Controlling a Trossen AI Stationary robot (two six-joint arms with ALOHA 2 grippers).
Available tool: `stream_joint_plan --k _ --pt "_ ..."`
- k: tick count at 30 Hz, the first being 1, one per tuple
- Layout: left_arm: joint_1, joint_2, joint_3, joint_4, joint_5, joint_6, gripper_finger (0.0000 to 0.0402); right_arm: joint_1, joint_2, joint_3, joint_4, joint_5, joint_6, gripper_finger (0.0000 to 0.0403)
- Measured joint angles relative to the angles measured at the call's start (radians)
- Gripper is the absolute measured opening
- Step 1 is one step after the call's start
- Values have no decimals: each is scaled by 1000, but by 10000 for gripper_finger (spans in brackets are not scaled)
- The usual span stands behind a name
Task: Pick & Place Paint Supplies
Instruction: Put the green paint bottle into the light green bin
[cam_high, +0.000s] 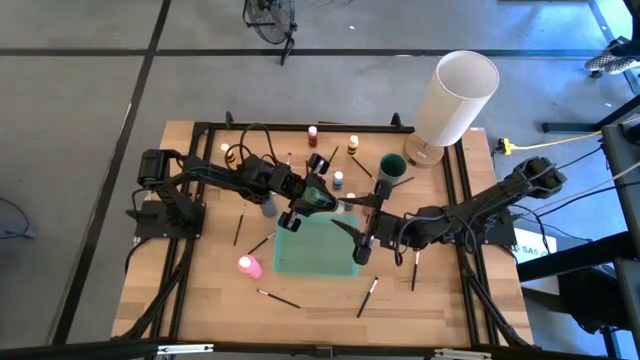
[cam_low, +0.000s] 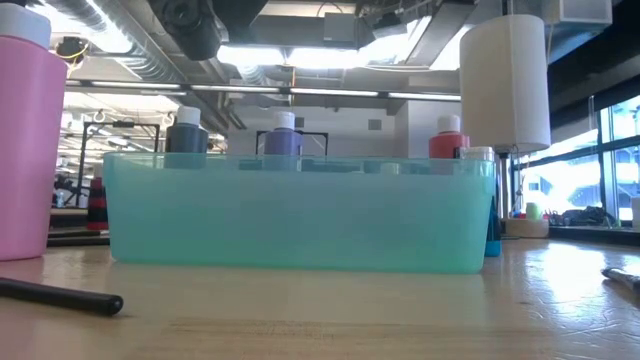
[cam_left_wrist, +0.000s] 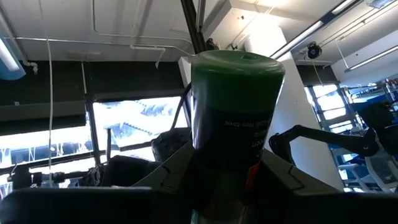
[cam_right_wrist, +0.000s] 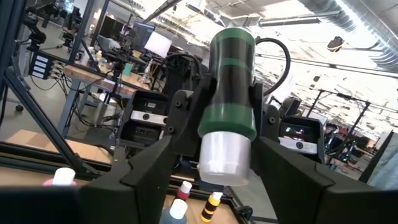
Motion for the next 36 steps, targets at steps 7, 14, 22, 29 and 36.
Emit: stream_joint_plan --k 7,14,22,29,36 --pt "0 0 0 0 0 0 108 -1 0 0 0 -1 3 232" --pt "0 0 0 0 -4 1 108 -23 0 0 1 -9 3 232" --pt "0 0 0 0 -4 2 108 -24 0 0 -1 -10 9 228" --pt "0 0 0 0 -4 1 108 -24 0 0 -3 -10 22 187" --pt "1 0 0 2 -5 7 108 -25 0 -1 -2 -9 64 126"
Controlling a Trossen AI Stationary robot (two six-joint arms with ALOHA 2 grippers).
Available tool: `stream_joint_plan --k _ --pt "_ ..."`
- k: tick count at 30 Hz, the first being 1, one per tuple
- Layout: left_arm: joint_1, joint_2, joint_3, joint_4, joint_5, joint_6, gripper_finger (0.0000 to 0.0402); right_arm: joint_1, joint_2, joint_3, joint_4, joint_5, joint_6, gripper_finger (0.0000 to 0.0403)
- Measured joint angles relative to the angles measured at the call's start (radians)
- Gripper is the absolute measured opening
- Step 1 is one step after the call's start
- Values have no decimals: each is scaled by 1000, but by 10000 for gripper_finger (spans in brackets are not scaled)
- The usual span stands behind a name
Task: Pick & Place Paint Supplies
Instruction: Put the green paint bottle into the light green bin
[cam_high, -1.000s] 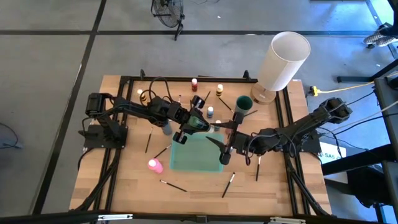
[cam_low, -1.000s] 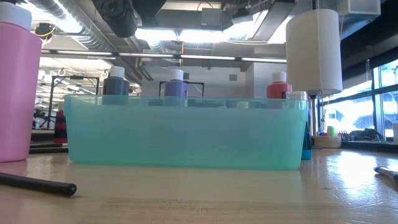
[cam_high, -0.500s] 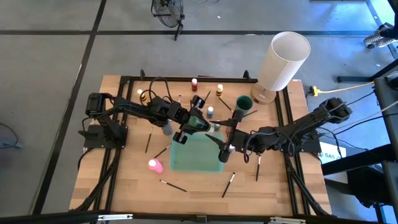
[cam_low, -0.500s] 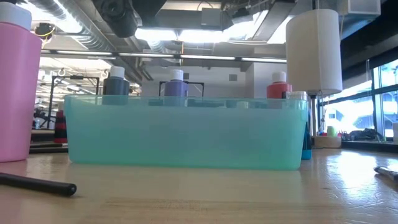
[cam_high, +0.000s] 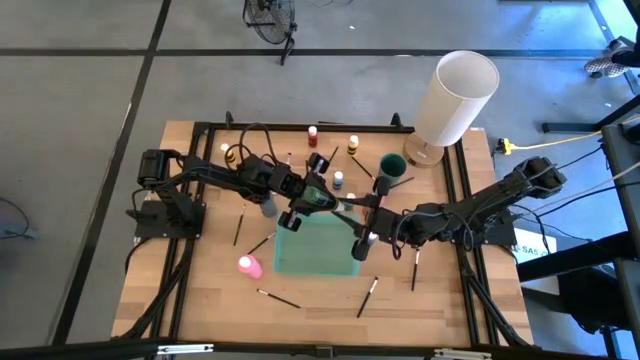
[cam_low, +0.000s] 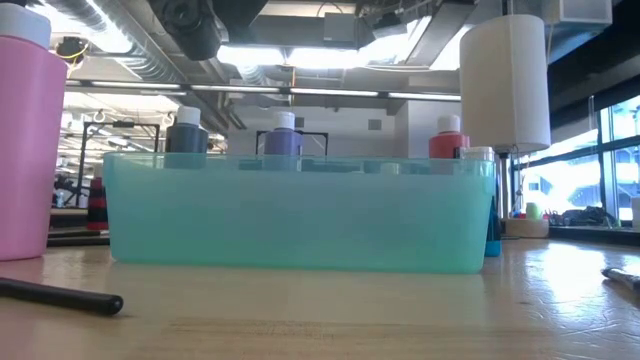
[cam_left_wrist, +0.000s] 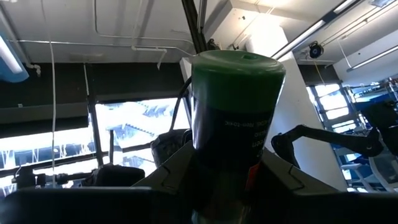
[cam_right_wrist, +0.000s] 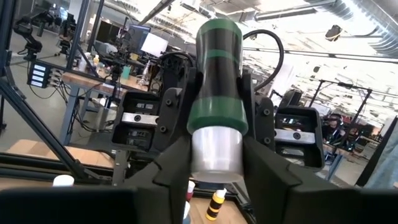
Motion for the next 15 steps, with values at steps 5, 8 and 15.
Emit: stream_joint_plan --k 5,8,15 --pt "0 0 0 0 1 0 108 0 -1 0 -4 1 0 117" --pt "0 0 0 -4 7 15 113 0 -1 0 -6 1 3 117" --pt "0 -1 0 -19 13 18 163 0 -1 0 -12 0 11 117"
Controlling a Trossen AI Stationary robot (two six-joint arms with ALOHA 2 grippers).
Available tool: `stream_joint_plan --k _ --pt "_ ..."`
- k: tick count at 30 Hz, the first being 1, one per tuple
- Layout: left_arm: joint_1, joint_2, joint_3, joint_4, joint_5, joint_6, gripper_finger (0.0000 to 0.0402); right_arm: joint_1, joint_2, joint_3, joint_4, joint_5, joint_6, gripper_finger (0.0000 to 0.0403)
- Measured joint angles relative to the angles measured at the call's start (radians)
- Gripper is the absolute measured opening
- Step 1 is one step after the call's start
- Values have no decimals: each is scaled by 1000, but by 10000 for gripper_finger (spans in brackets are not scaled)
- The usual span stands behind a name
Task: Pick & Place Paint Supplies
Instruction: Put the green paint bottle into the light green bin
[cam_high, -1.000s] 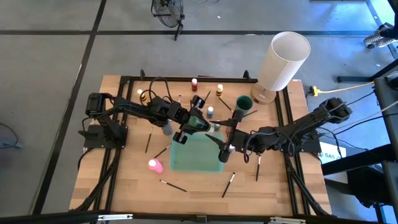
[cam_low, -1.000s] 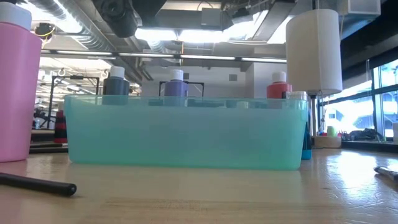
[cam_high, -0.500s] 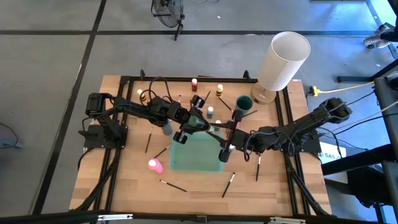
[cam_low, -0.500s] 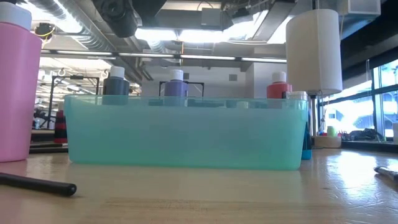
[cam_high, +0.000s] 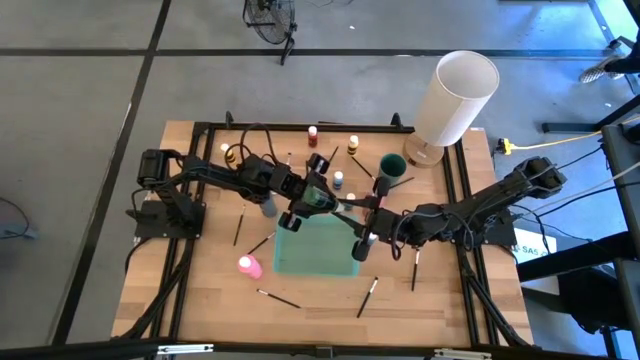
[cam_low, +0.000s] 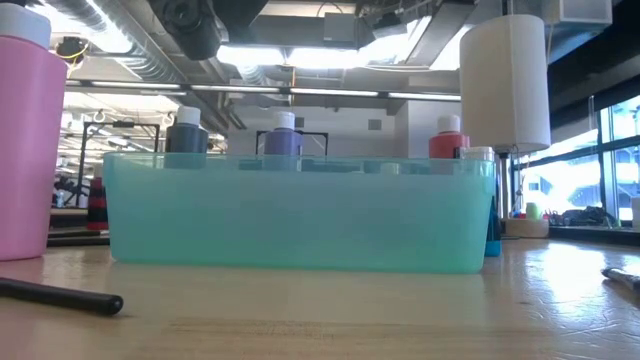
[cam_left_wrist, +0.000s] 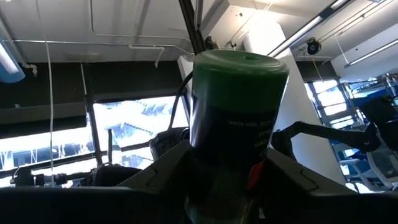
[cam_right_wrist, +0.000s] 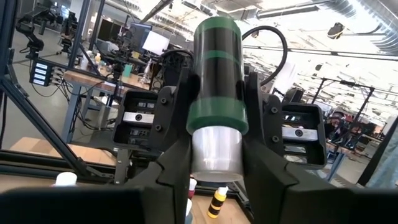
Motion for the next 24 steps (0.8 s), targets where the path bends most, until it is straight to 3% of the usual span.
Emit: stream_joint_plan --k 11,20,24 --pt "24 1 0 -2 34 -10 199 6 0 0 -8 17 0 117" --pt "97 1 0 28 142 -83 214 76 0 0 -12 184 -60 117" --pt "155 -5 0 20 249 -198 212 134 0 0 -57 331 -70 117"
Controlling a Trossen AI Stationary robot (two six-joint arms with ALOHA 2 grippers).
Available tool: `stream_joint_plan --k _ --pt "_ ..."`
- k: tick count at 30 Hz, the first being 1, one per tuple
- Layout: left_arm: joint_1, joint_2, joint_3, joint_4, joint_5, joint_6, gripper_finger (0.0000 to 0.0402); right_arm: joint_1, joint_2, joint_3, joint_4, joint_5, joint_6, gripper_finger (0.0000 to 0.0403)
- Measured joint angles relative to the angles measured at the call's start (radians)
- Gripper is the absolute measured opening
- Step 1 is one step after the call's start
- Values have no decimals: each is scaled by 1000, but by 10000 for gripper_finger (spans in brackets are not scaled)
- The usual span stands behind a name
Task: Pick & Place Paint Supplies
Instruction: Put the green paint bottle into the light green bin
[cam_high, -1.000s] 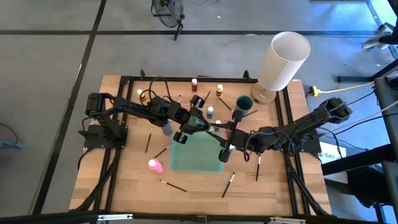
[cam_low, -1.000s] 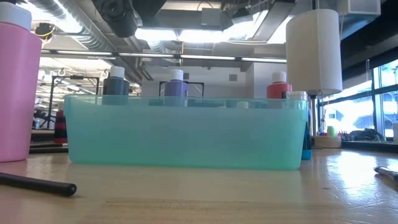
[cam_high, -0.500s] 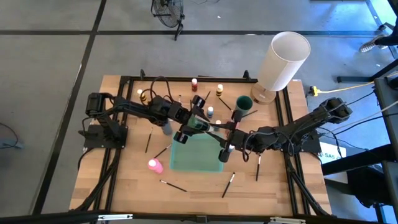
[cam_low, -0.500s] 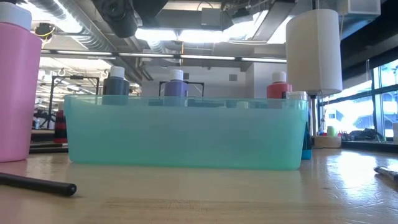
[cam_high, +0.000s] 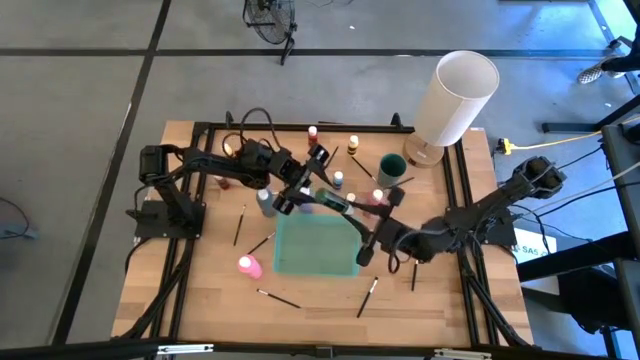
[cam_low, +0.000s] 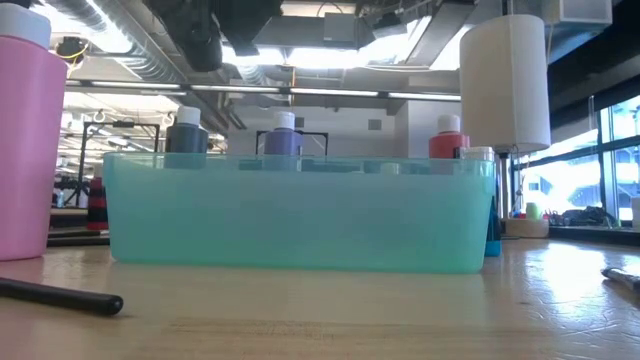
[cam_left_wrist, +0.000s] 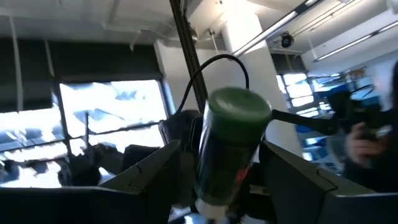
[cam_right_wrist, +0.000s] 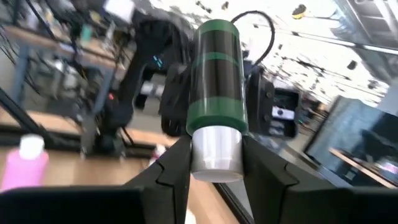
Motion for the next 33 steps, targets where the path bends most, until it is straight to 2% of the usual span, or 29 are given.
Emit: stream_joint_plan --k 4,8,11,13,16,20,22,27,29,33 --pt "68 -12 0 5 109 -175 208 61 -1 0 -89 135 9 117" --pt "124 -31 0 5 196 -274 204 115 -10 0 -204 217 107 117" --pt "153 -49 0 6 244 -318 200 152 -36 0 -344 230 246 117" --pt "173 -68 0 5 282 -346 196 173 -58 0 -470 201 378 117" --pt "206 -103 0 2 339 -393 187 188 -105 0 -672 80 615 117" --pt "239 -161 0 -4 411 -455 170 154 -171 0 -925 -186 956 117" --pt "241 -190 0 -6 411 -496 160 121 -179 0 -1004 -276 1055 117" --pt "193 -262 0 -41 423 -509 138 20 -179 3 -1047 -502 1095 117" --pt "180 -295 0 -104 434 -505 130 -28 -179 28 -1093 -608 1095 117" --pt "155 -357 0 -298 453 -458 109 -107 -155 113 -1227 -734 1093 117"
